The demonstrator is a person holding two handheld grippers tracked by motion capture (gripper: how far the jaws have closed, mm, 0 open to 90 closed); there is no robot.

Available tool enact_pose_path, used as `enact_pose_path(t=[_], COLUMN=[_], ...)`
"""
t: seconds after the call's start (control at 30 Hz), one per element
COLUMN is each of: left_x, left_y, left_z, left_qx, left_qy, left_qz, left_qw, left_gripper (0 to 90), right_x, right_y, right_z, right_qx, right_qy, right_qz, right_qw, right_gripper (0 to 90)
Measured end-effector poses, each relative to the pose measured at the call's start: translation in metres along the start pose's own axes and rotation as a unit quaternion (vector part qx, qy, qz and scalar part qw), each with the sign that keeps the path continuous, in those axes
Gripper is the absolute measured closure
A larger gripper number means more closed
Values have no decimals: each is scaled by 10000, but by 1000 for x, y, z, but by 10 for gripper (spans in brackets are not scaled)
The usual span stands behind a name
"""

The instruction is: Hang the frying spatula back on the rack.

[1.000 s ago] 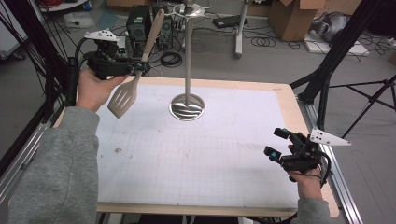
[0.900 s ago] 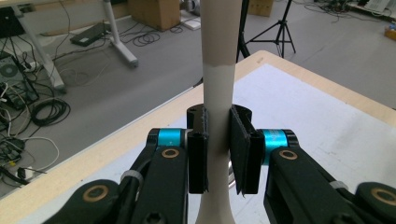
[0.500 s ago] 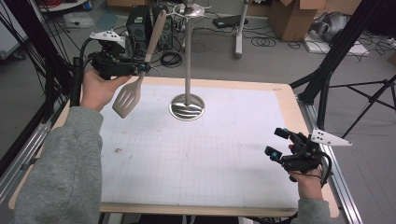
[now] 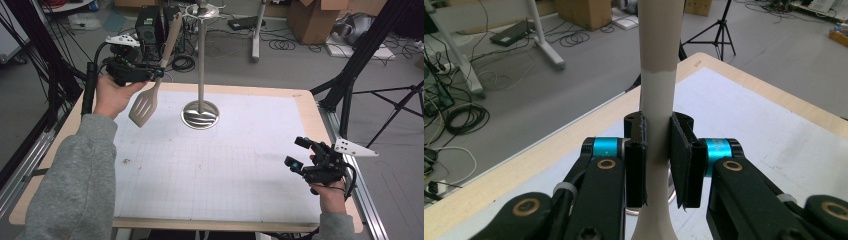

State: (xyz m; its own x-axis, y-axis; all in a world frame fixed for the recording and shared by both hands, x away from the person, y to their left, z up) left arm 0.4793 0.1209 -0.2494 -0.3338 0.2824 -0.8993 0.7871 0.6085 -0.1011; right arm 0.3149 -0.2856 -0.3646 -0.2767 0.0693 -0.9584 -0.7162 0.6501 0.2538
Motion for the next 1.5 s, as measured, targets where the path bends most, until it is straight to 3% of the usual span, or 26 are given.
enact_pose_path(t=[0.63,1.5], left_x=[2,1], left_y=[-1,2], left_z=[21,48], left_qx=[14,-296], left_qy=[-48,-150], left_qz=[-18,59], left_qw=[10000,9994], left_gripper=[778,774], right_x=[0,-1], right_y=[-1,-3], right_z=[-1,-6], right_qx=[7,15], right_qy=[-16,-84], right_qz=[35,49], right_qw=[10000,10000], right_gripper=[21,21])
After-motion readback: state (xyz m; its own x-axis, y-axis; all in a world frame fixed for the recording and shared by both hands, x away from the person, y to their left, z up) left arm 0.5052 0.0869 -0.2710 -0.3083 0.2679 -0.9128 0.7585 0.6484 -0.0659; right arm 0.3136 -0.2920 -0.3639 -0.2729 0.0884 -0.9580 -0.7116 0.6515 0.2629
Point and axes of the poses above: each handheld gripper's, and its own axes: z roughly forward along the jaws, x roughly out of its underside, y roughly to its left, the point moved 8 cm from there along z, roughly forward along the jaws, and after that the axes turned 7 degrees about x, right-handed, at the moved point
